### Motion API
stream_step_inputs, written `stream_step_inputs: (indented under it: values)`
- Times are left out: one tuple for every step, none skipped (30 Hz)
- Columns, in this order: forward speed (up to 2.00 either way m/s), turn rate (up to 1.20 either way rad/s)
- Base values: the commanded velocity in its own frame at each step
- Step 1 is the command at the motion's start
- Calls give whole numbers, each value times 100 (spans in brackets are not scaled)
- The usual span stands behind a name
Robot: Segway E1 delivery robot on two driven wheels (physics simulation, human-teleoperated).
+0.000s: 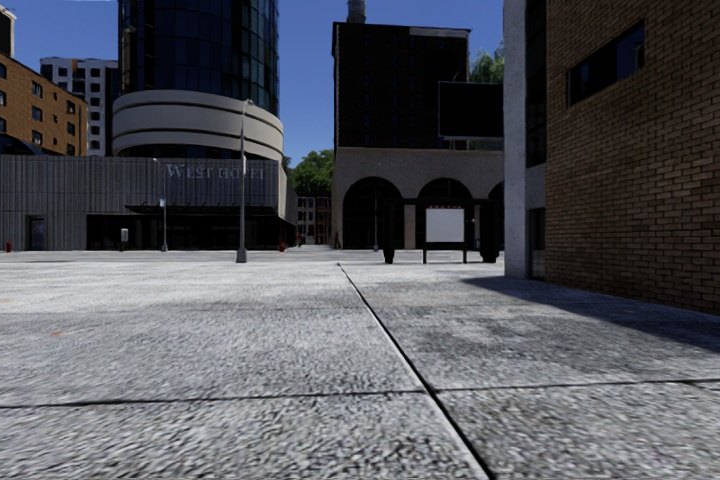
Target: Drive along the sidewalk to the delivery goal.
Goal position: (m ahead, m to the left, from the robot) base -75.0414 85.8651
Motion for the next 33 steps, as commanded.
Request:
stream_step_inputs:
  values:
    - [200,30]
    - [200,30]
    - [200,30]
    - [200,31]
    - [200,34]
    - [200,37]
    - [200,38]
    - [200,38]
    - [200,38]
    - [200,38]
    - [200,38]
    - [200,38]
    - [200,38]
    - [200,38]
    - [200,38]
    - [200,38]
    - [200,38]
    - [200,38]
    - [200,38]
    - [200,38]
    - [200,38]
    - [200,38]
    - [200,38]
    - [200,38]
    - [200,38]
    - [200,38]
    - [200,38]
    - [200,38]
    - [200,38]
    - [200,38]
    - [200,38]
    - [200,38]
    - [200,38]
